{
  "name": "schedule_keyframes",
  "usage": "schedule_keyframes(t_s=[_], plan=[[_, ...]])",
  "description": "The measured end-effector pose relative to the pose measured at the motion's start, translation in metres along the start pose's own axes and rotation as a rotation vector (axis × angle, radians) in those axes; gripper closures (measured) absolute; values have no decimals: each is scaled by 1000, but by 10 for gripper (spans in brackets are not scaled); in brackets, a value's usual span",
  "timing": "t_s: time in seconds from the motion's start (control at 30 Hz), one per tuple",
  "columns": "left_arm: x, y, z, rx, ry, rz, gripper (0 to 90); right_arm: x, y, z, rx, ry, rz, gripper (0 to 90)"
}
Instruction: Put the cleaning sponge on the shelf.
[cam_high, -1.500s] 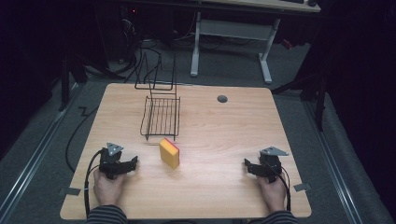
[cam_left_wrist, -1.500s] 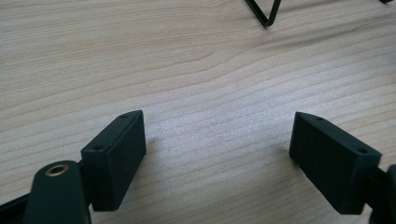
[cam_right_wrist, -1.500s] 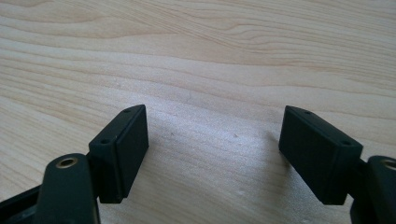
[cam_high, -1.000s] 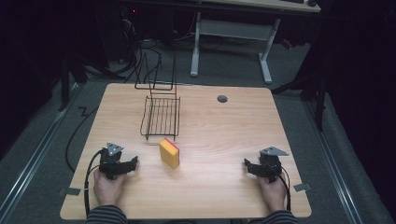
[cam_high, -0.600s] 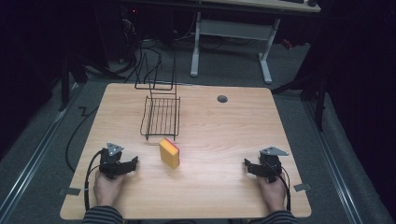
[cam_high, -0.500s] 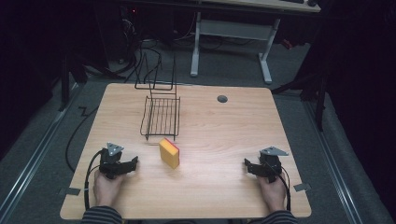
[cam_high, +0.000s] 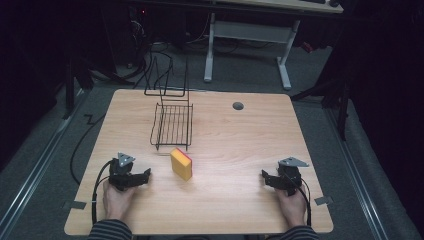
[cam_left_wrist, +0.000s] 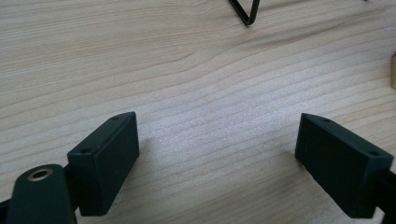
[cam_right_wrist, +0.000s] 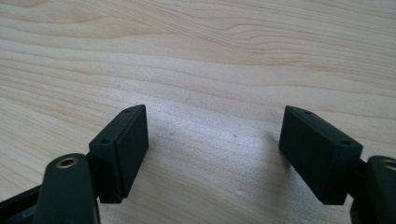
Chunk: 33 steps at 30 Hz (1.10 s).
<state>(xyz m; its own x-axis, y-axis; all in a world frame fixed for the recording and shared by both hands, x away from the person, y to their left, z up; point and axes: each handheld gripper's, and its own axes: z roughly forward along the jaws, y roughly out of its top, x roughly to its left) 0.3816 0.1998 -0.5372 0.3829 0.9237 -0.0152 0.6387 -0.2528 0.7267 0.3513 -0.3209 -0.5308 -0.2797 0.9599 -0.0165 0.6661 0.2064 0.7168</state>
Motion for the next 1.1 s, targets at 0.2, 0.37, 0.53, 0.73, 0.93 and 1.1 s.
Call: schedule_keyframes(t_s=[0.2,0.37,0.53,0.73,0.93,1.1], plan=[[1,1,-4,-12,-15,-12,155,0,0,0,0,0,0,243],[1,1,-9,-18,-30,-8,156,0,0,0,0,1,0,244],[-1,2,-12,-32,-42,-12,157,0,0,0,0,0,0,243],[-3,5,-18,-48,-41,-12,157,0,0,0,0,0,0,243],[-7,8,-24,-74,-57,-2,156,0,0,0,0,0,0,243],[-10,12,-30,-89,-58,12,152,0,0,0,0,1,0,243]])
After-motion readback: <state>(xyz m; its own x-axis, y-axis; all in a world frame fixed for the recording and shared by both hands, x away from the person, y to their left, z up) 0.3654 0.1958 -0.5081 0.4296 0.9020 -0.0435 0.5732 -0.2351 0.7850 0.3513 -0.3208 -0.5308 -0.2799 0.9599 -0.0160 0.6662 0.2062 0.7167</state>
